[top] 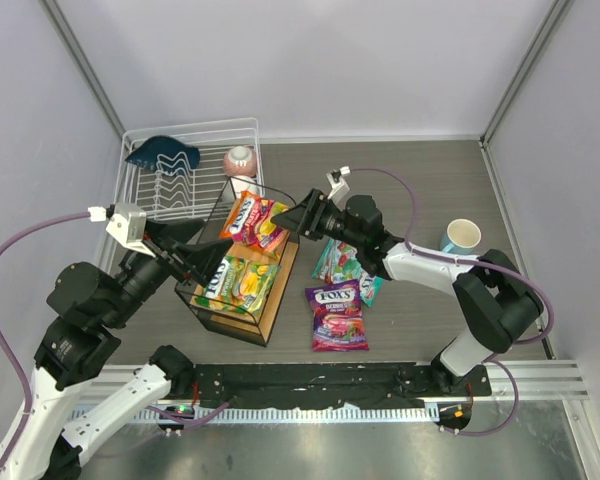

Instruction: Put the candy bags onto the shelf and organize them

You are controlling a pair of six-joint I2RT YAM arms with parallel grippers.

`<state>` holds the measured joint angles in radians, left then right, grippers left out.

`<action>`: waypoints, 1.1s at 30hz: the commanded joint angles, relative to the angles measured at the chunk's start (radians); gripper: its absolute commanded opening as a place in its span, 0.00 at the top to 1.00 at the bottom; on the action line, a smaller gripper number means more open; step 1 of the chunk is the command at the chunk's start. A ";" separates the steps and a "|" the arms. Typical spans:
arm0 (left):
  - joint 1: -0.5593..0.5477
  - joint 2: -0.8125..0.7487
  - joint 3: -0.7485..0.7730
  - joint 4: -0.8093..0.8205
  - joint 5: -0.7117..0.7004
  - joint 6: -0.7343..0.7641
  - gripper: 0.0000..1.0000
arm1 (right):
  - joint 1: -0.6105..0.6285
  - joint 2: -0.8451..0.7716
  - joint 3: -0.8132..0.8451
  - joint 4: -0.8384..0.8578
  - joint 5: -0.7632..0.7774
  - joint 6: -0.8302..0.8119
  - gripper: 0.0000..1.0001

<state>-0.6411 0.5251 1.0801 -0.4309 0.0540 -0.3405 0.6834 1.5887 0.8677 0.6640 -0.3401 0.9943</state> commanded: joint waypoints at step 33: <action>0.003 -0.007 -0.005 0.034 0.012 -0.009 0.20 | 0.008 -0.226 0.116 -0.629 0.251 -0.249 0.30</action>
<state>-0.6411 0.5251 1.0763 -0.4301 0.0544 -0.3408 0.6880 1.4635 0.9813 0.1181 -0.1852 0.7914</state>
